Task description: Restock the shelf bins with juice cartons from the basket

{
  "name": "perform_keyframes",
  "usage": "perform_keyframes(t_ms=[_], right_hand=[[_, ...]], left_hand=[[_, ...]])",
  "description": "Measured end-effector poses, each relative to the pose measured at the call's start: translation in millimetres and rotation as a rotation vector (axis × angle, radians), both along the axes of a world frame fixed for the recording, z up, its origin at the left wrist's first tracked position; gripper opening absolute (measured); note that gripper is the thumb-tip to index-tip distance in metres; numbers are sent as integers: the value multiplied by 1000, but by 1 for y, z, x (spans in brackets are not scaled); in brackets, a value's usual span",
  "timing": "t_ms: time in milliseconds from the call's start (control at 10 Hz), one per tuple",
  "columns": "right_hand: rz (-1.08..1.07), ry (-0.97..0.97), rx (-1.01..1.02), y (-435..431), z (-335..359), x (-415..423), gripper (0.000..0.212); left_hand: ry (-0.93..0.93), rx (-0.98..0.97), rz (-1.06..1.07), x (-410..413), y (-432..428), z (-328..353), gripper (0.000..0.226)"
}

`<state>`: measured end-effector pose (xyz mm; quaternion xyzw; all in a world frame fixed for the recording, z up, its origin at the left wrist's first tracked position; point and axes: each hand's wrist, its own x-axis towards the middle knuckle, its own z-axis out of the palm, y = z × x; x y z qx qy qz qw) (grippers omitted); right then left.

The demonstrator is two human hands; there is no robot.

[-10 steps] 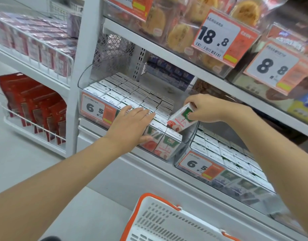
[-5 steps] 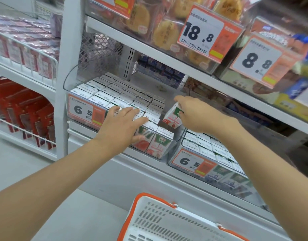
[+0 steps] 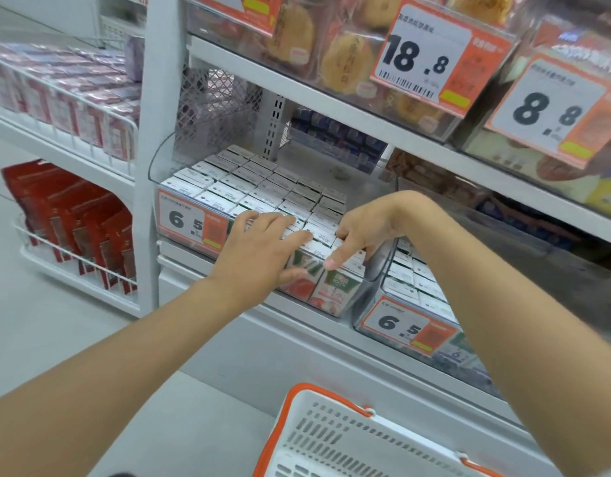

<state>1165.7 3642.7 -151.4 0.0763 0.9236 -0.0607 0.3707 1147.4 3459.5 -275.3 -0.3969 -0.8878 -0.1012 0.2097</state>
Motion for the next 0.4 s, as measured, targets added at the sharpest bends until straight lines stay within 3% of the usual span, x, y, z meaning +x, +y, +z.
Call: perform_keyframes(t_ms=[100, 200, 300, 400], right_hand=[[-46, -12, -48, 2, -1, 0, 112], [18, 43, 45, 0, -1, 4, 106], [43, 274, 181, -4, 4, 23, 97], [26, 737, -42, -10, -10, 60, 85]], left_hand=[[11, 15, -9, 1, 0, 0, 62], [-9, 3, -10, 0, 0, 2, 63], [-68, -51, -12, 9, 0, 9, 67], [-127, -9, 46, 24, -2, 28, 75]])
